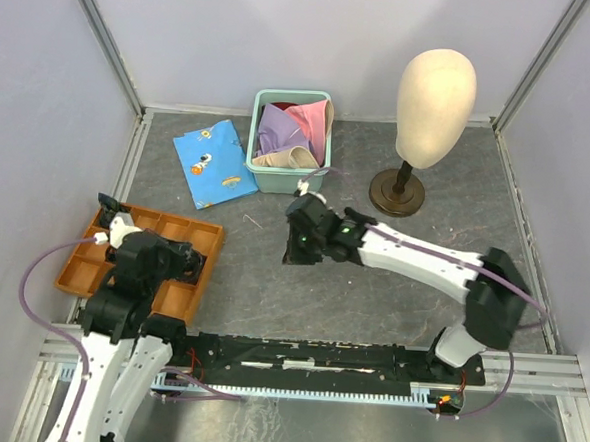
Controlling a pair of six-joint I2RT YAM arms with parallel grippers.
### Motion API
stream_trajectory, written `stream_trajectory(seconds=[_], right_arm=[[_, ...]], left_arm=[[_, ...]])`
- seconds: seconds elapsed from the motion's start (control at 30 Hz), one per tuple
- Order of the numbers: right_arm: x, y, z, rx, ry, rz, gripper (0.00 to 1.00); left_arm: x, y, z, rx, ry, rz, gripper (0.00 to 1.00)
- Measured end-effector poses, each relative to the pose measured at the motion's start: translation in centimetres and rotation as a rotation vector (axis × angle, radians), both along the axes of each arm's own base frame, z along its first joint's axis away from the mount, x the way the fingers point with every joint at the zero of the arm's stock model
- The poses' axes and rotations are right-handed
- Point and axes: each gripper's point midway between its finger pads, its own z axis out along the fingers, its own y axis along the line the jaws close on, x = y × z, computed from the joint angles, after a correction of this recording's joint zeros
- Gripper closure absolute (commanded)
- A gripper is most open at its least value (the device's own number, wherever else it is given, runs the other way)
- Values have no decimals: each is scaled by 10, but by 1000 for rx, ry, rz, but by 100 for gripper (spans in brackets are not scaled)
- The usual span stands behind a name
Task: Stack the hats
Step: Move the distractor to the corner of the board.
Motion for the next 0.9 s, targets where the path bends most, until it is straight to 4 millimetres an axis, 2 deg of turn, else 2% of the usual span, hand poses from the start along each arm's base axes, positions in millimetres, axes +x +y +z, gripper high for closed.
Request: stream_trajectory(seconds=[0.1,0.17,0.23,0.33,0.47,0.53,0.6,0.77,0.9], right_arm=[[5,-17,38,38,-89,-9,100],[7,-22,50,47,-128,-1,100],[7,-22,47,34,-136,17,100],[10,-17,27,-14,-115,52,100],[21,10,-1,-49,-78,99,100],[28,27,-10,-44,-73,116,100],[37,41,-14,-38,-78,124,100],[65,83,-5,10,-131,136,100],[86,115,6,56,-178,143,100]], left_arm=[[8,10,-29,16,100,82,97],[15,16,-39,49,150,119,97],[25,23,-46,89,183,158,97],[38,35,-53,128,219,221,97],[52,66,-65,134,270,328,97],[57,86,-70,126,275,382,97],[62,98,-71,143,278,400,97],[78,106,-86,190,339,346,97],[93,121,-99,170,407,329,97]])
